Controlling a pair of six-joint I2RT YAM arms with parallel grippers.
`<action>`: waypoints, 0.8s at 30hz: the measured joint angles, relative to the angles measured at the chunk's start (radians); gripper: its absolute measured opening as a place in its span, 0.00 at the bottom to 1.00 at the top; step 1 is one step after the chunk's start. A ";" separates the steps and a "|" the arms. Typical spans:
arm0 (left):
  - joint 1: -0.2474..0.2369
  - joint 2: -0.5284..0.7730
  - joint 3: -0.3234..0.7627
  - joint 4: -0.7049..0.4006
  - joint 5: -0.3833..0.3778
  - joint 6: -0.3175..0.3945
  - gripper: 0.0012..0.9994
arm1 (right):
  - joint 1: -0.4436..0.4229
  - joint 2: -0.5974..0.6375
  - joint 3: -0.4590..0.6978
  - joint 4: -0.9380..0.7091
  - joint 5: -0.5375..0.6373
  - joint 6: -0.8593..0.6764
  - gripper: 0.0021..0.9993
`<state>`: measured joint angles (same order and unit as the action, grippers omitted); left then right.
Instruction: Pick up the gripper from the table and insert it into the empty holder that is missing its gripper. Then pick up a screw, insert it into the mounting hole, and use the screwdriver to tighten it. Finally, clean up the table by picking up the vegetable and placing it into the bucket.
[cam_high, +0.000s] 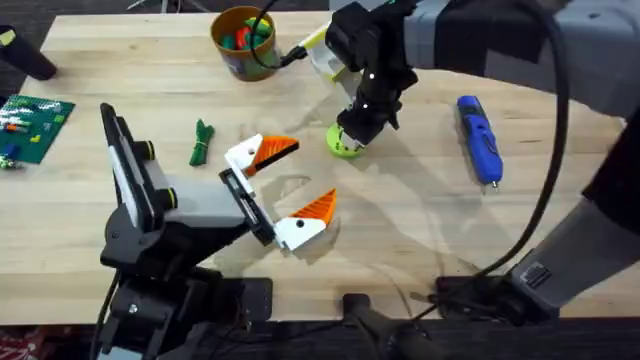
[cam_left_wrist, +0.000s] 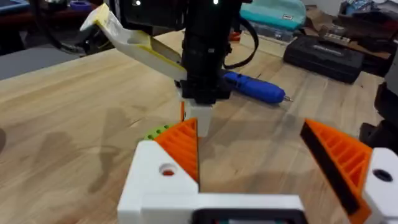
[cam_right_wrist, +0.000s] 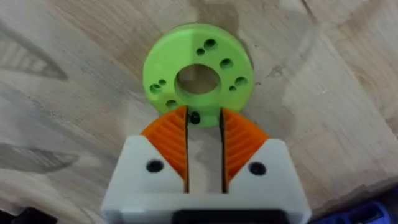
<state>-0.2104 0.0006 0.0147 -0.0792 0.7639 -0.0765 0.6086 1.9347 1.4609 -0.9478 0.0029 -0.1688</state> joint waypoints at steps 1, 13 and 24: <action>0.000 0.000 0.000 0.000 0.000 0.000 0.99 | 0.000 0.000 0.000 0.000 0.000 0.000 0.01; 0.000 0.000 0.000 0.000 0.000 0.000 0.99 | 0.000 -0.008 0.000 -0.046 0.000 0.000 0.00; 0.000 0.000 0.000 0.000 0.000 0.000 0.99 | 0.000 -0.138 0.134 -0.168 0.000 0.000 0.00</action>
<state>-0.2104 0.0006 0.0147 -0.0792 0.7639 -0.0765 0.6086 1.7968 1.5946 -1.1158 0.0029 -0.1688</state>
